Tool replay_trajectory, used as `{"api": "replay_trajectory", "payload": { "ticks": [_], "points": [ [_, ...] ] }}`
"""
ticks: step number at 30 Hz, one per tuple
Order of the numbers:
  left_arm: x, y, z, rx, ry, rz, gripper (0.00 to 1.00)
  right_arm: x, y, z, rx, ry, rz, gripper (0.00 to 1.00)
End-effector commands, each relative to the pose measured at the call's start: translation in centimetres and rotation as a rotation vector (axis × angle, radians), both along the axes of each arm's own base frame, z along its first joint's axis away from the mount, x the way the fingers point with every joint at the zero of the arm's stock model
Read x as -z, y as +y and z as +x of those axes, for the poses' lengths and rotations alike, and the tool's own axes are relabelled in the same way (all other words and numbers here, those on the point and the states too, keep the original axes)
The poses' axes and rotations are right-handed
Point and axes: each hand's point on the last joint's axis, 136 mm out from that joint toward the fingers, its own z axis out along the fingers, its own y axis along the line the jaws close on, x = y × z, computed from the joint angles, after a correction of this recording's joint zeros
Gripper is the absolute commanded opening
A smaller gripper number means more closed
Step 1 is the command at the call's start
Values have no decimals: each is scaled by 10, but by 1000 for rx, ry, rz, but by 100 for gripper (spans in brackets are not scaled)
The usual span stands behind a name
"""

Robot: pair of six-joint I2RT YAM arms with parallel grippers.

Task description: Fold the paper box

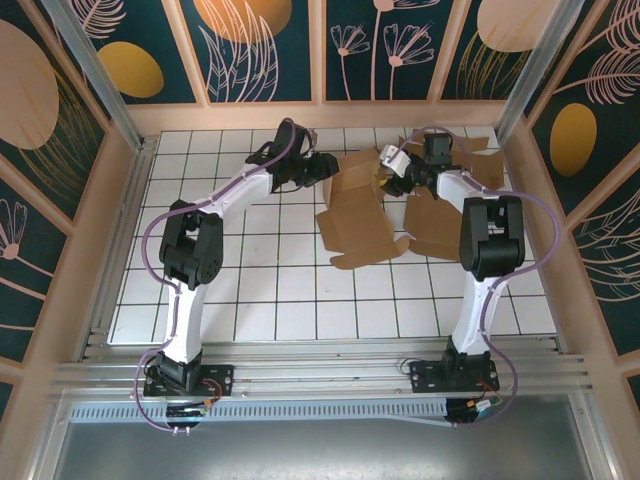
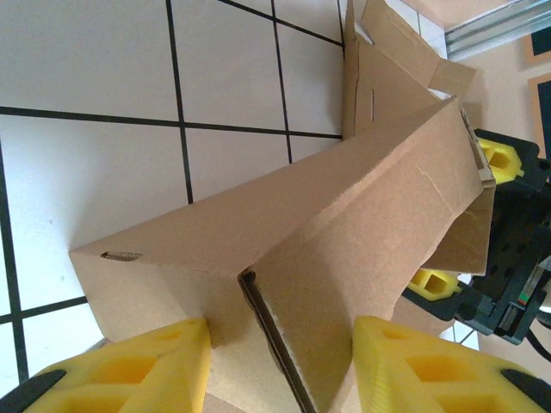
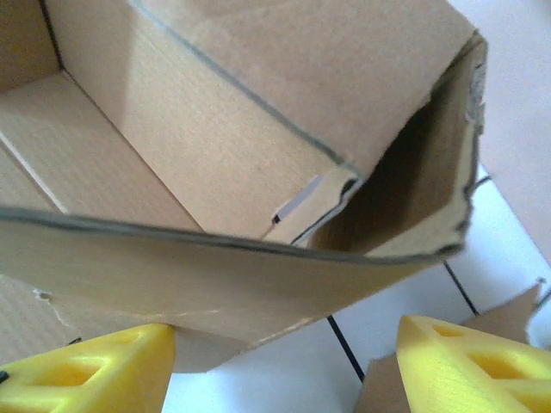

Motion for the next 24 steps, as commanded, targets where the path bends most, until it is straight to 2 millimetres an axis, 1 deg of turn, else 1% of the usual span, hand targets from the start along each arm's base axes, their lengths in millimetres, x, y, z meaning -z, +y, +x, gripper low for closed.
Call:
{"api": "replay_trajectory", "payload": {
  "ticks": [1, 4, 7, 10, 12, 15, 18, 21, 24],
  "points": [
    [23, -11, -17, 69, 67, 21, 46, -16, 46, -21, -182, 113, 180, 71],
    [26, -11, -16, 68, 70, 29, 46, -12, 61, -29, -226, 163, 220, 69],
    [28, -12, -15, 69, 78, 26, 46, -4, 68, -23, -191, 176, 217, 65],
    [27, -14, -14, 72, 79, 20, 46, 1, 74, -19, -171, 189, 218, 65],
    [24, -14, -12, 74, 71, 18, 46, -1, 76, -14, -157, 186, 219, 68],
    [22, -16, -11, 80, 67, 18, 46, -8, 80, -7, -150, 182, 245, 68],
    [21, -16, -11, 85, 68, 17, 45, -11, 85, 2, -136, 197, 274, 62],
    [21, -17, -13, 100, 67, 16, 45, -20, 92, 11, -100, 224, 328, 56],
    [21, -17, -11, 98, 63, 22, 45, -29, 95, 25, -6, 244, 397, 47]
  ]
}}
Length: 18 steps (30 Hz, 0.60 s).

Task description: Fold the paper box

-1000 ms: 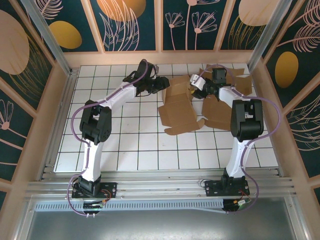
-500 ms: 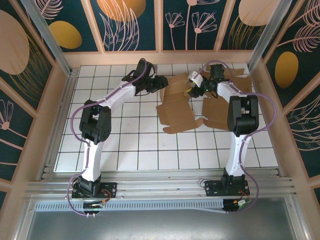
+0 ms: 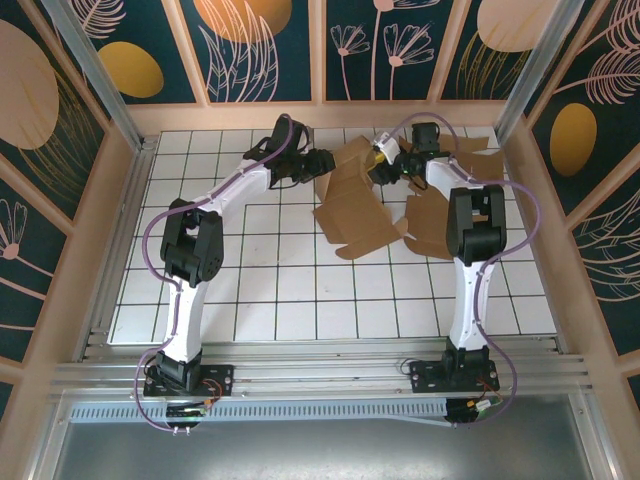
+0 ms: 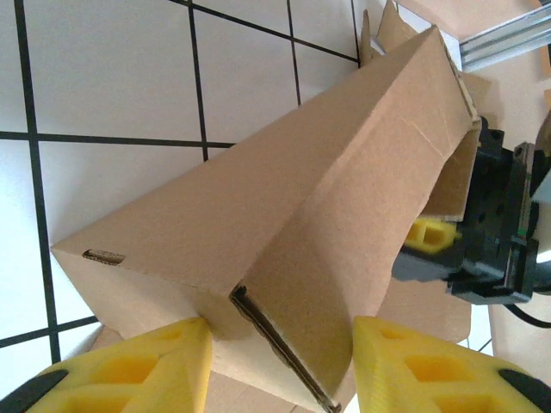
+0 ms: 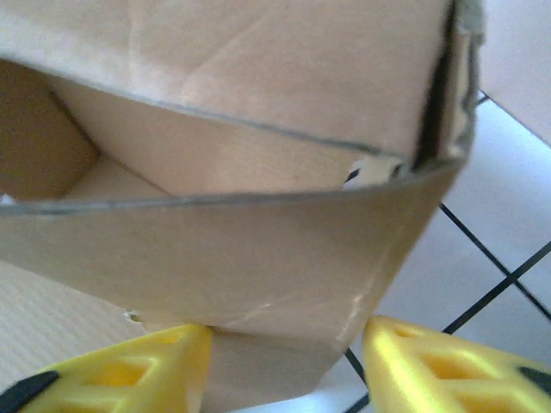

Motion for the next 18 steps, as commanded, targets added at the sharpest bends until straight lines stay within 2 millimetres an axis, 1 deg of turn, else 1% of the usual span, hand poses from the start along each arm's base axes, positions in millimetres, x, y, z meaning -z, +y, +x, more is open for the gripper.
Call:
{"api": "replay_trajectory", "payload": {
  "ticks": [1, 2, 4, 7, 9, 11, 13, 15, 18],
  "points": [
    [23, -25, -22, 103, 72, 0, 46, -37, 56, 1, -8, 25, 182, 42],
    [22, -24, -20, 100, 68, 6, 46, -40, 55, 3, 22, 34, 205, 38],
    [19, -21, -19, 89, 64, 14, 48, -42, 54, 2, 68, 51, 246, 33],
    [12, -17, -17, 76, 47, 20, 53, -45, 51, -6, 105, 44, 296, 27],
    [6, -13, -14, 64, 30, 24, 59, -46, 49, -12, 120, 39, 323, 25],
    [-1, -6, -10, 49, 4, 36, 68, -48, 48, -20, 119, 27, 336, 23],
    [-8, 1, -7, 36, -19, 53, 75, -48, 47, -24, 120, 20, 334, 23],
    [-13, 11, -4, 14, -37, 75, 80, -46, 46, -29, 116, 21, 321, 23],
    [-24, 26, -2, -20, -68, 113, 85, -44, 42, -34, 127, 42, 295, 32]
  ]
}}
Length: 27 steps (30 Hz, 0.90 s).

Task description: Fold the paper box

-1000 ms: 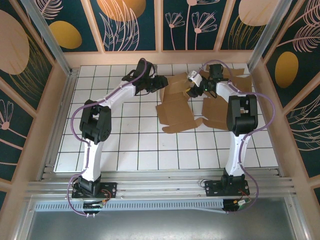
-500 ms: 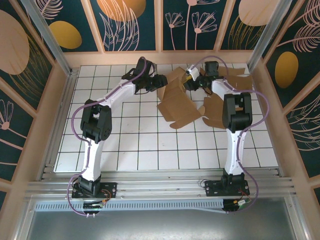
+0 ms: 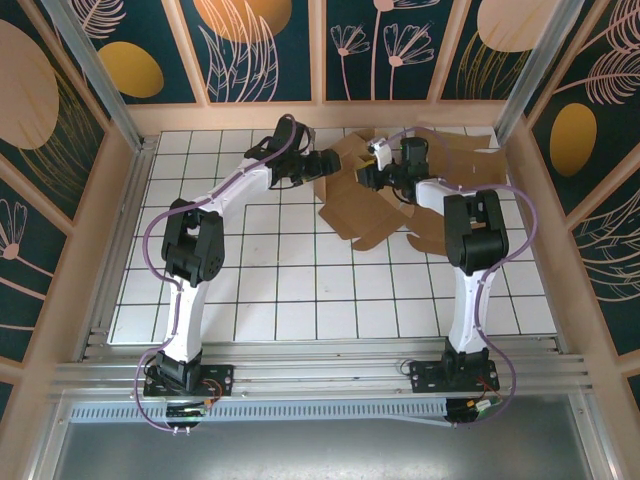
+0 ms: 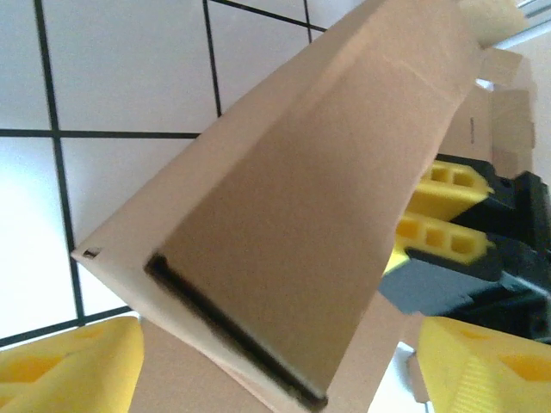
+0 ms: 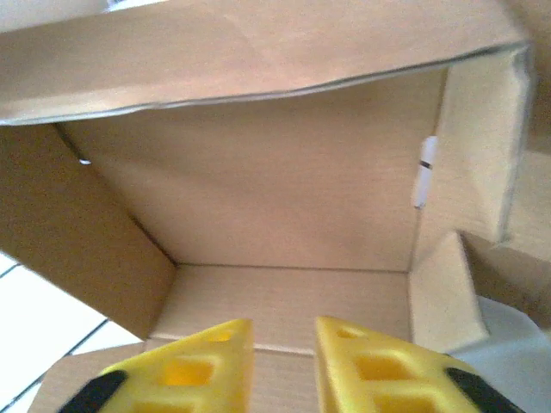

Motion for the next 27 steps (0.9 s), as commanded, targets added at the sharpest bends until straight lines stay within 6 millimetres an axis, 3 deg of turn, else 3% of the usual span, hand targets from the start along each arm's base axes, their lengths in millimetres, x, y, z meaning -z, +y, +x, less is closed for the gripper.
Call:
{"api": "replay_trajectory", "payload": {
  "ticks": [1, 6, 10, 11, 13, 16, 19, 22, 27],
  "points": [
    [-31, 21, -2, -33, -67, 50, 86, -34, 3, -8, -16, -53, 18, 34],
    [-50, 34, -6, -49, -128, 101, 88, -49, -23, -8, 150, -22, -26, 56],
    [-64, 42, -11, -62, -156, 126, 87, -82, -48, -21, 237, -56, 35, 66],
    [-68, 44, -13, -65, -162, 128, 87, -89, -54, -23, 244, -79, 37, 72],
    [-72, 47, -19, -61, -170, 130, 87, -98, -67, -20, 248, -144, -16, 98],
    [-75, 50, -30, -30, -190, 136, 87, -98, -89, 6, 222, -177, -125, 99],
    [-77, 51, -42, 17, -212, 138, 86, -80, -102, 37, 161, -131, -174, 97],
    [-78, 49, -53, 62, -230, 121, 86, -73, -94, 58, 50, -111, -164, 95],
    [-76, 48, -60, 87, -232, 109, 86, -62, -71, 75, -84, -98, -92, 93]
  ]
}}
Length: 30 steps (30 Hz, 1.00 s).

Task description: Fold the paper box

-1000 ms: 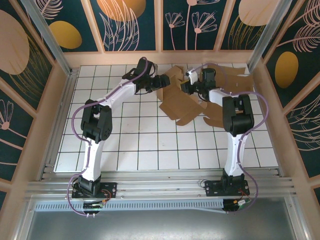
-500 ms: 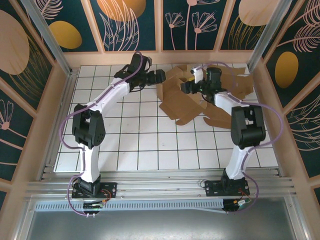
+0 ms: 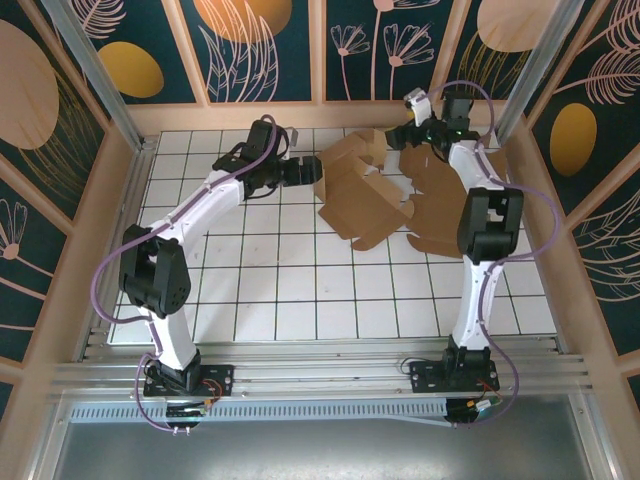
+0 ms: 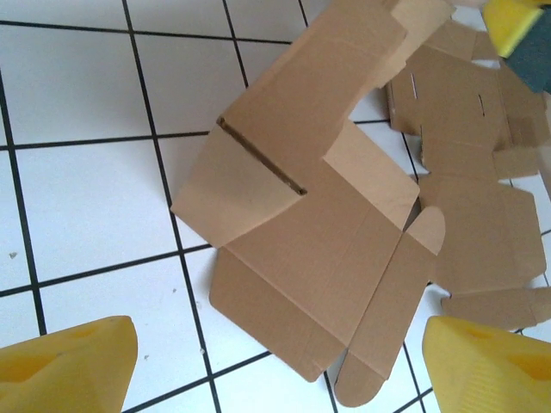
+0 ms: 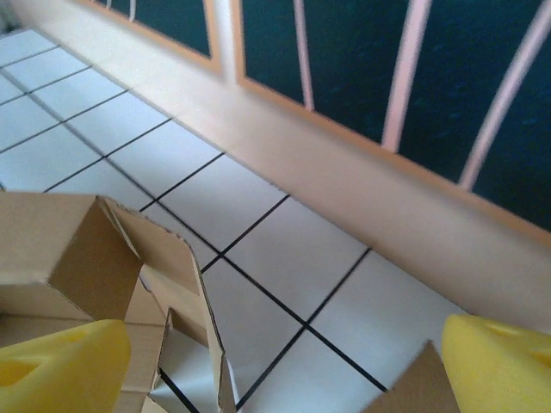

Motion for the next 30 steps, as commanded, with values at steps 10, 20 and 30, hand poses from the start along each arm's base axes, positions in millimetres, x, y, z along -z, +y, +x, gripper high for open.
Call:
{"api": "replay_trajectory", "payload": {
  "ticks": [10, 20, 30],
  "points": [
    [-34, 2, -13, 25, -86, -63, 84, 39, 57, 5, -149, 119, 64, 46],
    [-41, 36, -25, -111, -130, 0, 76, 4, 63, -26, 229, -29, -26, 0],
    [-25, 4, -75, -66, -83, -126, 61, 14, 53, -94, 567, -27, 76, 0]
  ]
}}
